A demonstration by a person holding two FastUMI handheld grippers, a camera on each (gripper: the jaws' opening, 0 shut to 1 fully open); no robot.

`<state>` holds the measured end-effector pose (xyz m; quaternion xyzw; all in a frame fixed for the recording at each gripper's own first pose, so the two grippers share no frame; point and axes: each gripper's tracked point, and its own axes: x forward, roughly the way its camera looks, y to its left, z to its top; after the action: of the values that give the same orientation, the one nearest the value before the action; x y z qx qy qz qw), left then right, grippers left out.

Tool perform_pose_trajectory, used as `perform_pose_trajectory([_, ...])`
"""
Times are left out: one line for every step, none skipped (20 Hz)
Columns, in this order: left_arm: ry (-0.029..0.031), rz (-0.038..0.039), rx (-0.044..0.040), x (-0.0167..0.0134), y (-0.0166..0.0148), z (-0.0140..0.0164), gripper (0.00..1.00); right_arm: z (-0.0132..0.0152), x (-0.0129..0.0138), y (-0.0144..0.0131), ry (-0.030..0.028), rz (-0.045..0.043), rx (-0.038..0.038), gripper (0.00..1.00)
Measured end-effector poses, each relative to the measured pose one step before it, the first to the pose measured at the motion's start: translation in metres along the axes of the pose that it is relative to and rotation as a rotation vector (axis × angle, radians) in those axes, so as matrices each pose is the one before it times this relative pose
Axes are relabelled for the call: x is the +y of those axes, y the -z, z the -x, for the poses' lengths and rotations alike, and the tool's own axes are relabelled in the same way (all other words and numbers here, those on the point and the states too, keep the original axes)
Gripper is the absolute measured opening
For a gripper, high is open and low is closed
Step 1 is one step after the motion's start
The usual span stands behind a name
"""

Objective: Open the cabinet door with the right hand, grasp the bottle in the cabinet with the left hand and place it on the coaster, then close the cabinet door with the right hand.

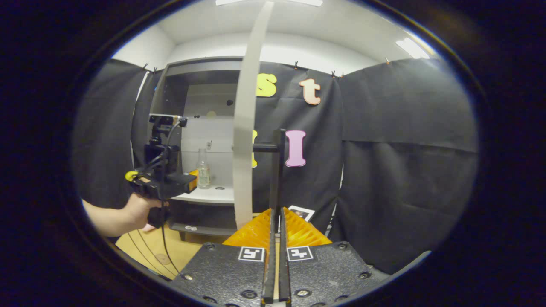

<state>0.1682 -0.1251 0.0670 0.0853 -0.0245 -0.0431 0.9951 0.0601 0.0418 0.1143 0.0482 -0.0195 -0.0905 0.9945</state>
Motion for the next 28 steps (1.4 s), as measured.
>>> perform_pose_trajectory([-0.01701, -0.00554, 0.00727, 0.00044, 0.00221, -0.01514, 0.96, -0.00001, 0.00213, 0.00133, -0.01695, -0.01756, 0.01164, 0.08])
perform_pose_trajectory([-0.02174, -0.00795, 0.02218, 0.00050, 0.00543, -0.01060, 0.96, 0.00004, -0.00280, 0.00170, 0.00925, 0.01363, 0.02587, 0.18])
perform_pose_trajectory([-0.02445, -0.00716, 0.00706, 0.00233, 0.00241, -0.01159, 0.96, 0.00324, -0.00340, -0.00243, -0.00291, 0.01863, 0.00203, 0.26])
perform_pose_trajectory([-0.01038, 0.00331, 0.00444, -0.00034, -0.00015, -0.01354, 0.96, -0.00159, -0.01300, -0.00018, 0.01666, 0.02085, 0.00613, 0.36])
perform_pose_trajectory([-0.00258, 0.01202, 0.00214, -0.00204, 0.00101, -0.01184, 0.96, 0.00009, -0.00665, 0.00018, 0.00919, -0.00966, 0.00305, 0.37])
perform_pose_trajectory([0.00717, 0.01523, 0.00372, -0.00201, 0.00112, -0.01404, 0.96, -0.00241, -0.00089, 0.00327, -0.00259, -0.01848, 0.00795, 0.48])
perform_pose_trajectory([0.01258, 0.01151, 0.01113, -0.00482, 0.00277, -0.01277, 0.96, 0.00026, -0.00109, -0.00046, -0.00348, -0.01975, -0.00057, 0.55])
perform_pose_trajectory([-0.01424, -0.00195, 0.01428, 0.00176, 0.00071, -0.00710, 0.96, -0.00027, -0.00285, -0.00066, 0.00143, -0.01132, -0.00172, 0.71])
perform_pose_trajectory([-0.02516, -0.00207, 0.00875, 0.00400, 0.00250, -0.00974, 0.96, 0.00073, -0.00215, -0.00005, 0.00814, -0.00238, 0.00315, 0.74])
perform_pose_trajectory([-0.01308, 0.00695, 0.00051, -0.00248, 0.00214, -0.00329, 1.00, -0.00017, -0.00222, 0.00020, 0.01002, 0.00076, -0.00348, 0.75])
perform_pose_trajectory([-0.01296, 0.01012, 0.00218, -0.00005, -0.00054, -0.00368, 0.96, 0.00030, 0.00036, 0.00082, 0.00026, 0.00033, 0.00385, 0.74])
perform_pose_trajectory([-0.01897, 0.00753, 0.00884, 0.00372, 0.00154, -0.00296, 0.96, 0.00041, 0.00109, 0.00033, 0.00089, 0.00160, 0.00128, 0.74])
perform_pose_trajectory([-0.01947, 0.00795, 0.00754, 0.00295, 0.00051, -0.00605, 0.96, 0.00046, -0.00039, -0.00021, 0.00654, 0.00428, 0.00288, 0.74])
perform_pose_trajectory([-0.01197, 0.00956, 0.00939, 0.00121, 0.00229, -0.00686, 0.96, 0.00071, -0.00113, 0.00075, 0.01132, 0.00647, 0.00486, 0.75])
perform_pose_trajectory([0.00239, 0.01703, 0.01386, -0.00150, 0.00253, -0.00604, 0.96, 0.00066, -0.00152, -0.00012, 0.00607, 0.00455, 0.00377, 0.75])
perform_pose_trajectory([0.02171, 0.01915, 0.00795, -0.00353, 0.00223, -0.00980, 0.96, -0.00068, 0.00131, 0.00077, -0.00258, 0.00005, 0.00614, 0.75])
perform_pose_trajectory([-0.00217, 0.00633, -0.00049, -0.00074, -0.00042, -0.00763, 0.95, -0.00038, 0.00065, -0.00003, -0.00369, -0.00121, 0.00356, 0.75])
perform_pose_trajectory([-0.00179, -0.00584, -0.00183, -0.00085, -0.00060, -0.00575, 0.92, -0.00053, -0.00114, -0.00053, 0.00037, 0.00191, -0.00177, 0.74])
perform_pose_trajectory([-0.00318, 0.00015, -0.00649, -0.00069, 0.00011, -0.00480, 0.93, 0.00046, -0.00134, -0.00048, 0.00058, 0.00313, -0.00198, 0.74])
perform_pose_trajectory([0.00755, 0.00483, -0.00257, -0.00227, 0.00088, 0.00152, 0.77, -0.00146, 0.00021, 0.00052, -0.00037, -0.00279, 0.00031, 0.75])
perform_pose_trajectory([0.00522, 0.00052, -0.00077, -0.00114, -0.00066, 0.00204, 0.76, -0.00024, -0.00052, 0.00074, -0.00169, -0.00583, 0.00305, 0.75])
perform_pose_trajectory([-0.00081, 0.00047, -0.00193, 0.00064, -0.00103, 0.00131, 0.76, -0.00081, 0.00089, 0.00115, -0.00238, -0.00095, 0.00199, 0.74])
perform_pose_trajectory([0.00073, 0.00307, -0.00863, 0.00020, -0.00326, 0.00284, 0.77, 0.00008, -0.00014, -0.00045, -0.00567, 0.00681, -0.00158, 0.75])
perform_pose_trajectory([-0.00044, 0.00052, -0.01044, 0.00077, -0.00439, 0.00574, 0.77, -0.00061, 0.00070, -0.00048, -0.00876, 0.00933, -0.00216, 0.75])
perform_pose_trajectory([0.00266, -0.00017, -0.01098, -0.00006, -0.00399, 0.00693, 0.76, -0.00069, -0.00014, 0.00014, -0.01404, 0.00394, -0.00228, 0.74])
perform_pose_trajectory([0.00950, 0.00566, -0.01347, -0.00185, -0.00496, 0.01163, 0.77, -0.00249, -0.00133, 0.00058, -0.01574, 0.00128, -0.00082, 0.75])
perform_pose_trajectory([0.02281, 0.01257, -0.00856, -0.00156, -0.00318, 0.01001, 0.76, -0.00214, -0.00242, 0.00524, -0.01922, 0.00483, 0.01247, 0.75])
perform_pose_trajectory([0.01644, 0.00801, -0.01101, 0.00069, -0.00320, 0.01305, 0.76, -0.00234, -0.00132, 0.00726, -0.03137, 0.00708, 0.01304, 0.79])
